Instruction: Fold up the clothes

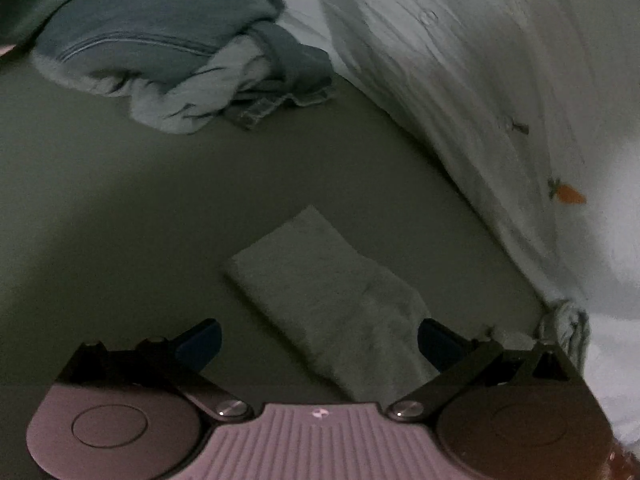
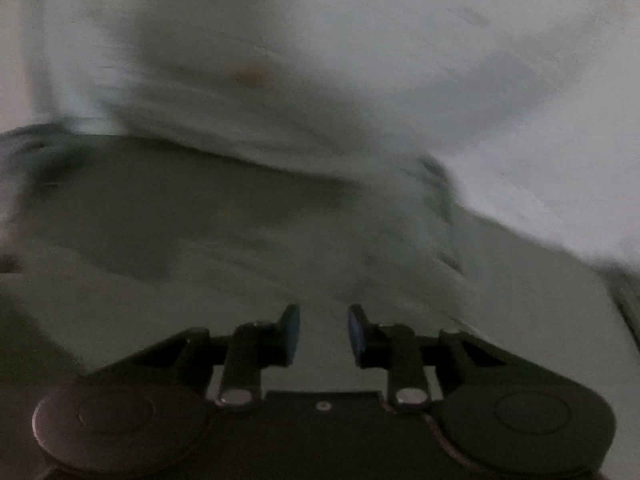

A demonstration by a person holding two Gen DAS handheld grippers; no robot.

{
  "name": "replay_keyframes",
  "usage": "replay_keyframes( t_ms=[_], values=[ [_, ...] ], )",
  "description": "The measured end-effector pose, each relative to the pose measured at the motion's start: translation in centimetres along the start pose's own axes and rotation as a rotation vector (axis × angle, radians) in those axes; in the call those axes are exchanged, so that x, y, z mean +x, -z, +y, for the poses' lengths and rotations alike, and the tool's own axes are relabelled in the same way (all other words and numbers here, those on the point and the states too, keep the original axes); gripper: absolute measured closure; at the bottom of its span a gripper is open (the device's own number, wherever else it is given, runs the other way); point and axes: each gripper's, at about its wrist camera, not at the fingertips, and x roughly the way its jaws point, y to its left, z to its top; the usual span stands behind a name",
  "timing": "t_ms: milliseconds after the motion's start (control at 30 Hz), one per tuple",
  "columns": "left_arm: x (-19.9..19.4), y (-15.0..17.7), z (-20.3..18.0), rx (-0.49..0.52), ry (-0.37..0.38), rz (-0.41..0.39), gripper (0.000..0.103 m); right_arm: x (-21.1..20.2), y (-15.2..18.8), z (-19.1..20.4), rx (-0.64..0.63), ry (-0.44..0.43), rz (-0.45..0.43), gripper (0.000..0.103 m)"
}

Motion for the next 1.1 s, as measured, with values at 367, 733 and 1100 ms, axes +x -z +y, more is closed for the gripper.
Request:
replay_keyframes(
  t_ms=[367, 733, 1100],
  values=[
    [1.0, 0.1, -2.2, 0.076, -0.1, 0.016, 0.0, 4.6, 3.5, -13.3, 0.576, -0.011, 0.13, 0.065],
    [1.5, -0.2, -2.7, 0.057, -0.123, 0.005, 0.001, 5.5, 2.4, -20.4, 0.819, 0.013, 0.01, 0.096],
    [2.2, 1.2, -4.3, 0.199, -0.31, -0.126, 0.054, 2.1, 3.0, -8.2, 0.316, -0.055, 0.098, 0.075]
  ],
)
